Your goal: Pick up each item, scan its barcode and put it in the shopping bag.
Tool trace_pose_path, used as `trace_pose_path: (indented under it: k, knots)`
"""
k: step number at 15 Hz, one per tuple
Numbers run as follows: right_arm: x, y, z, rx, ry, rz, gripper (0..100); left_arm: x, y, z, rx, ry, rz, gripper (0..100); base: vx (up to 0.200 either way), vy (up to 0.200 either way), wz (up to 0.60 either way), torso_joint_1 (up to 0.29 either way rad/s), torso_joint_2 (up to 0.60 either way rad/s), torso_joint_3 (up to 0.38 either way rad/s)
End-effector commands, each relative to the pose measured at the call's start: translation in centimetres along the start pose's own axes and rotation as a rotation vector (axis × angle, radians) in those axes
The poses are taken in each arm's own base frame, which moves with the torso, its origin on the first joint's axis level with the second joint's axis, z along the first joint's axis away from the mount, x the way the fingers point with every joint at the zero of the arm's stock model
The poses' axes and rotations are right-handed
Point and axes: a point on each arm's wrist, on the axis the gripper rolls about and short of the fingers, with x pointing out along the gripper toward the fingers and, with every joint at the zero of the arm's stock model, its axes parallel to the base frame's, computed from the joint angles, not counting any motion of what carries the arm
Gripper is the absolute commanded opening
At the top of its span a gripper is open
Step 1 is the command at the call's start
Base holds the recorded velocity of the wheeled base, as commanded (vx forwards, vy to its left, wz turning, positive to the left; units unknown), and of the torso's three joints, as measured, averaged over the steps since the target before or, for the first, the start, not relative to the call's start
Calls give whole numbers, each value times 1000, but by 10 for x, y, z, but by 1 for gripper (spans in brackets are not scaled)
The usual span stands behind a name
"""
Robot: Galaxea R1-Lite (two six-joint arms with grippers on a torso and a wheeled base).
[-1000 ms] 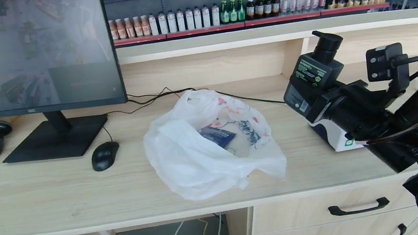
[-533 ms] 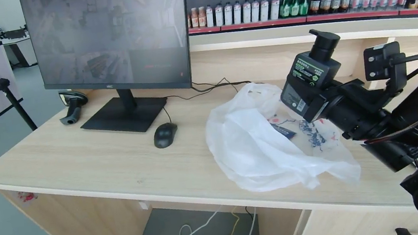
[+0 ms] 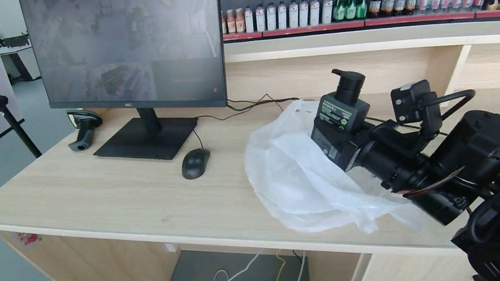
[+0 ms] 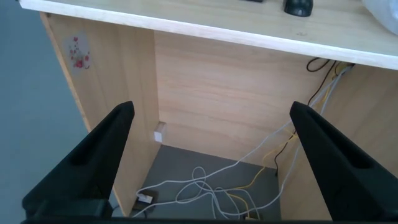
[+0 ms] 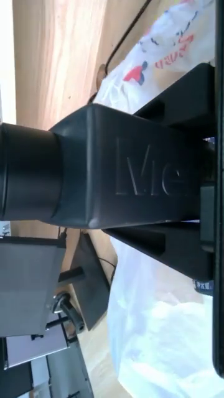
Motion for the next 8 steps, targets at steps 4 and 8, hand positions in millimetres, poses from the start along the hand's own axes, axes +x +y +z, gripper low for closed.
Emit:
trace_pose_path:
  k: [4,8]
  knots:
    - [-9,8,-12,14,59,26,0,0,0,0,-1,-1,0,100,0,0,0,0,0,0]
    - [-26,22,-9,35,87,74,0,0,0,0,1,-1,0,100,0,0,0,0,0,0]
